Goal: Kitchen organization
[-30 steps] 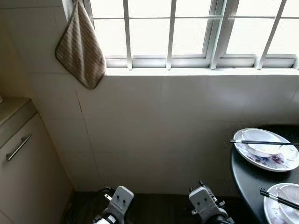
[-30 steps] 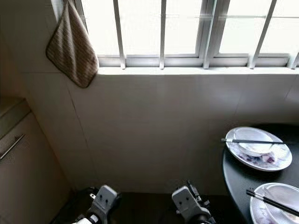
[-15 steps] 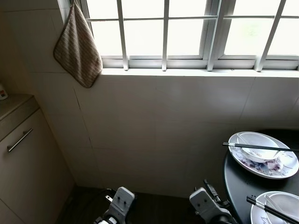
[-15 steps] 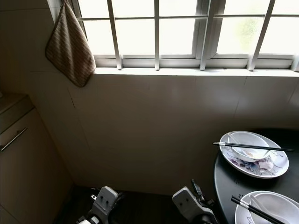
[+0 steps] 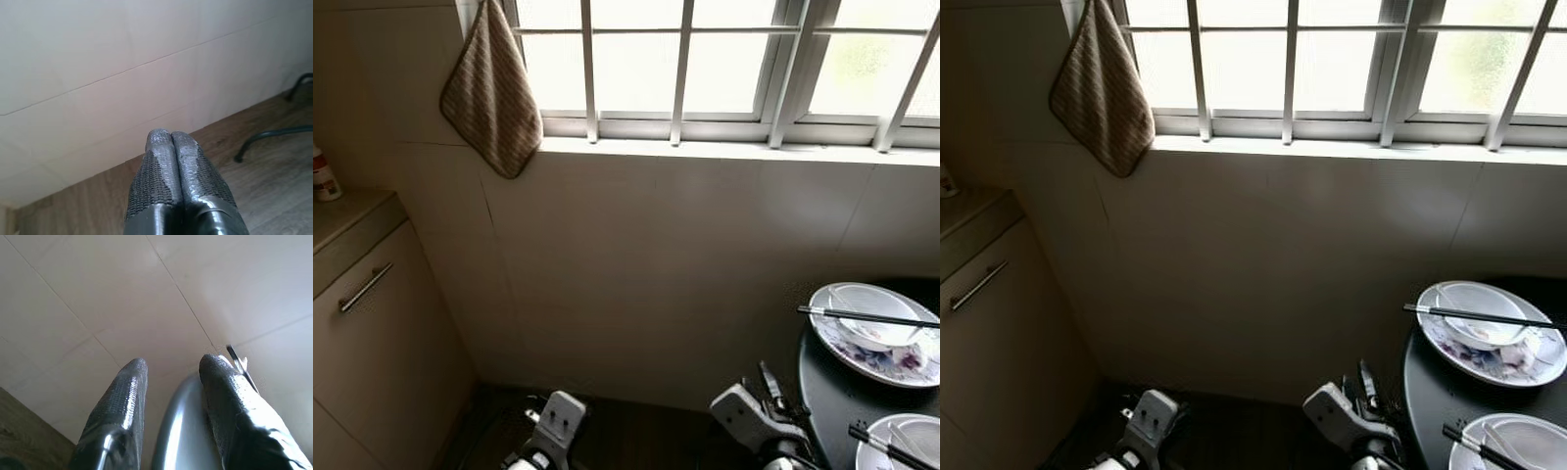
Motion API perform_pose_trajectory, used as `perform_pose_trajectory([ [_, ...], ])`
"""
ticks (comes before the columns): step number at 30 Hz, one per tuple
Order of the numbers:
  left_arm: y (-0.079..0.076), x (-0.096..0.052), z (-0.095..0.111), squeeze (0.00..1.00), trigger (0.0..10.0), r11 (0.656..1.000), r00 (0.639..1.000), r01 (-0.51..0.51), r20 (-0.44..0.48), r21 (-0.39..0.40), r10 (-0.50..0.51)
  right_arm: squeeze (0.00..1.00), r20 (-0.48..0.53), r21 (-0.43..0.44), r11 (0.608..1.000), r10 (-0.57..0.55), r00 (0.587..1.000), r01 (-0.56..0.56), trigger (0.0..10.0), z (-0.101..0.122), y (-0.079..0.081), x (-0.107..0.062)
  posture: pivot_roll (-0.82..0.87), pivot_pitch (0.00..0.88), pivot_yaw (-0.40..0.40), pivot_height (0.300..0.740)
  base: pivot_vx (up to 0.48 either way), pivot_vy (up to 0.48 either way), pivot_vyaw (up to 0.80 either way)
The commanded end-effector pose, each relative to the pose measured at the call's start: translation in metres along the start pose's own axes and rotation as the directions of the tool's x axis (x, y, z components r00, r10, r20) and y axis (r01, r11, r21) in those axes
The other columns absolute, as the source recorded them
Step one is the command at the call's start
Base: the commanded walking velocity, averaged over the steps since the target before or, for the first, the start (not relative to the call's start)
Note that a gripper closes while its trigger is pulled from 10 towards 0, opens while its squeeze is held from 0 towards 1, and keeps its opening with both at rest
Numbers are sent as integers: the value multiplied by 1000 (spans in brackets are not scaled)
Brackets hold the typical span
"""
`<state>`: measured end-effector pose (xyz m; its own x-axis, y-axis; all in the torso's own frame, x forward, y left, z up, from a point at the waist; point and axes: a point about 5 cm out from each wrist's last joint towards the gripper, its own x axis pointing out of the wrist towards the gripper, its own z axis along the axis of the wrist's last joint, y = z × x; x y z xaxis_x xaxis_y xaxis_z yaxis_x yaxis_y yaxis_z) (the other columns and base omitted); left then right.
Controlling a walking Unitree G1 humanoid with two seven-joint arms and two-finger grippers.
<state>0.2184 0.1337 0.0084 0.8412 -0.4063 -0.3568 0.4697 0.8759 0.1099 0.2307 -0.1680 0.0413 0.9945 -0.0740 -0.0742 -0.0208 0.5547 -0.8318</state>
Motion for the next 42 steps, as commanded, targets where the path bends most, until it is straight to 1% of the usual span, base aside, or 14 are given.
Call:
perform_pose_trajectory([
  [1, 0, 0, 1, 0, 10000, 1000, 1000, 6, 1, -6, -6, 0, 21, -5, 1000, 10, 1000, -10, 10000, 3, 1, -1, 16, 0, 2, 740, 0, 480, -788],
  [3, 0, 0, 1, 0, 10000, 1000, 1000, 6, 1, -7, -6, 0, 34, -1, 1000, 17, 999, -17, 10000, 4, 2, -1, 16, 0, 2, 740, 0, 480, -788],
  [6, 0, 1, 2, 0, 10000, 1000, 1000, 9, 2, -6, -9, 0, 83, -15, 999, 47, 995, -46, 10000, 11, 7, -2, 14, 0, 3, 740, 0, 475, 0],
  [8, 0, 1, 2, 0, 10000, 1000, 1000, 8, 7, -9, -8, 0, 90, -21, 998, 56, 994, -54, 10000, 12, 8, -3, 12, 0, 4, 740, 0, 450, 0],
  [12, 1, 1, 3, 0, 10000, 1000, 1000, 10, 13, -4, -10, 0, 91, -20, 998, 66, 994, -64, 10000, 12, 9, -2, 13, 0, 3, 740, 0, 0, 0],
  [16, 0, 1, 4, 0, 10000, 1000, 1000, 10, 17, -6, -10, 0, 93, -23, 998, 65, 994, -63, 10000, 12, 9, -2, 13, 0, 2, 740, 0, 0, -800],
  [23, 0, 2, 4, 0, 10000, 1000, 1000, 14, 16, -12, -14, 0, 71, -36, 999, 30, 997, -28, 10000, 9, 5, 0, 15, 0, -1, 740, 0, 0, -800],
  [30, 0, 2, 4, 0, 10000, 1000, 1000, 15, 16, -14, -15, 0, 87, -47, 998, 40, 995, -36, 10000, 10, 5, 0, 15, 0, -1, 740, 0, 0, -800],
  [34, 0, 2, 4, 0, 10000, 1000, 1000, 16, 15, -14, -16, 0, 124, -62, 997, 47, 991, -40, 10000, 14, 5, 0, 12, 0, 2, 740, 0, 0, 0],
  [35, 0, 3, 4, 0, 10000, 1000, 1000, 18, 14, -14, -18, 0, 144, -93, 995, 44, 989, -31, 10000, 17, 4, 1, 12, 0, 3, 740, 0, 0, 0],
  [42, 0, 4, 5, 0, 10000, 1000, 1000, 21, 15, -15, -21, 0, 163, -125, 992, 29, 986, -8, 10000, 18, 0, 6, 12, 0, 2, 740, 0, 0, 0],
])
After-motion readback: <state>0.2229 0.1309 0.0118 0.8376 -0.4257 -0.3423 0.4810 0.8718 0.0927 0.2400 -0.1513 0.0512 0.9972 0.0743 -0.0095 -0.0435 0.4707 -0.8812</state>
